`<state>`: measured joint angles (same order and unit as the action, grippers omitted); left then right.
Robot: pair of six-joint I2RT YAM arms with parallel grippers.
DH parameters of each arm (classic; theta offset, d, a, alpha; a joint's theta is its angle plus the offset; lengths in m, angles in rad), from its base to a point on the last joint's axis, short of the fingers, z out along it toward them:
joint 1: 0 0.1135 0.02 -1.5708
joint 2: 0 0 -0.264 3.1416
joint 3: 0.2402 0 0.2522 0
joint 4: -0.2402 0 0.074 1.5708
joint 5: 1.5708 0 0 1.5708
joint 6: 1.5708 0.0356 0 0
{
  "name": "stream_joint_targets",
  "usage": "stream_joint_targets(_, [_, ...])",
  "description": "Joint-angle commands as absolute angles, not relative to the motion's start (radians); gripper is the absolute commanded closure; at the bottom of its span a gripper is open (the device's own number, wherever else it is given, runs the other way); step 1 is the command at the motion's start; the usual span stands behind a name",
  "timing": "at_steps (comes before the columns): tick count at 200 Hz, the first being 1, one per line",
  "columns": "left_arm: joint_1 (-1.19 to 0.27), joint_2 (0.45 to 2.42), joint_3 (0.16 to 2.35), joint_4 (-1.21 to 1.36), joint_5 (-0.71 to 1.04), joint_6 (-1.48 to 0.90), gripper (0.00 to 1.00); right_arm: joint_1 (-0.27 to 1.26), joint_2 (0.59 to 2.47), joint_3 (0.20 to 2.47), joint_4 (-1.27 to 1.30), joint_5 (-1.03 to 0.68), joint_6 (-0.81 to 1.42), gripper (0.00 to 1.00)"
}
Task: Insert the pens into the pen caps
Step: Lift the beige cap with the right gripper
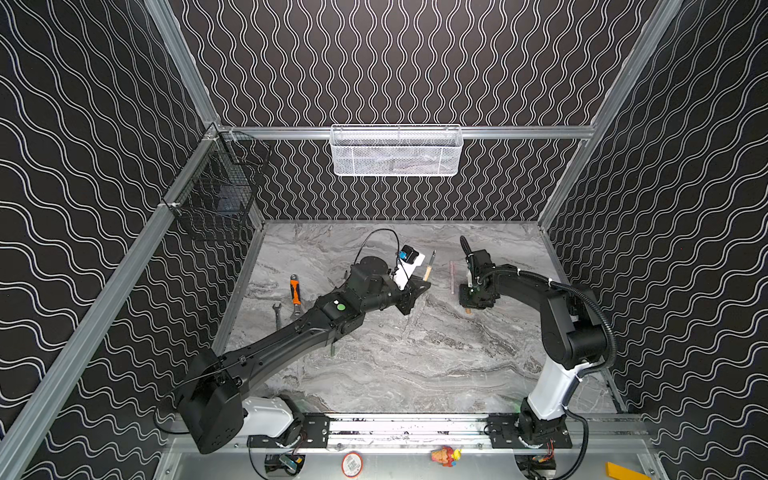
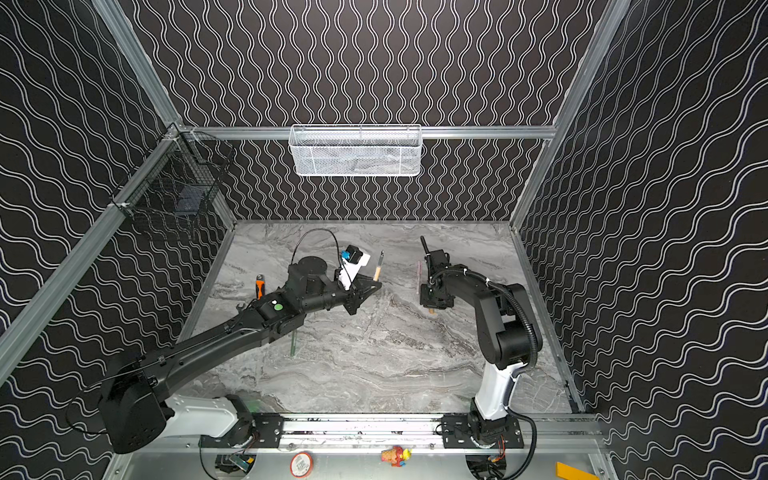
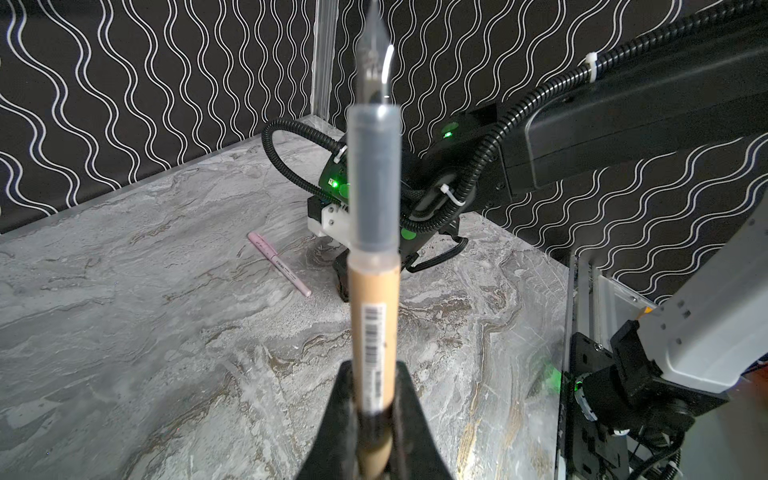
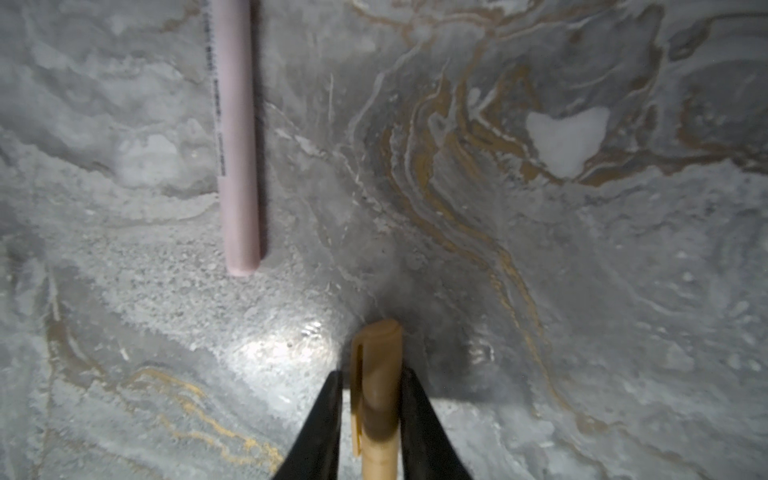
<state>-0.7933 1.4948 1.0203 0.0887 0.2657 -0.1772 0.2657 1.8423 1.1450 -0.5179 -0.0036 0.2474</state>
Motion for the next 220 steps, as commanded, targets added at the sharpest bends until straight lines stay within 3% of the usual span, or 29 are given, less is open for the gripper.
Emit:
stream_joint_targets(1, [-0.794, 1.500, 1.029, 0.121, 0.266, -0.175, 1.00, 0.256, 1.813, 1.141, -0.543, -0.027, 0.260, 0.73])
stream_joint_targets(220, [-0.795, 1.494, 1.029, 0.120, 0.264, -0.173, 1.00, 0.241, 1.844, 1.117, -0.503, 0.001, 0.267, 0.81])
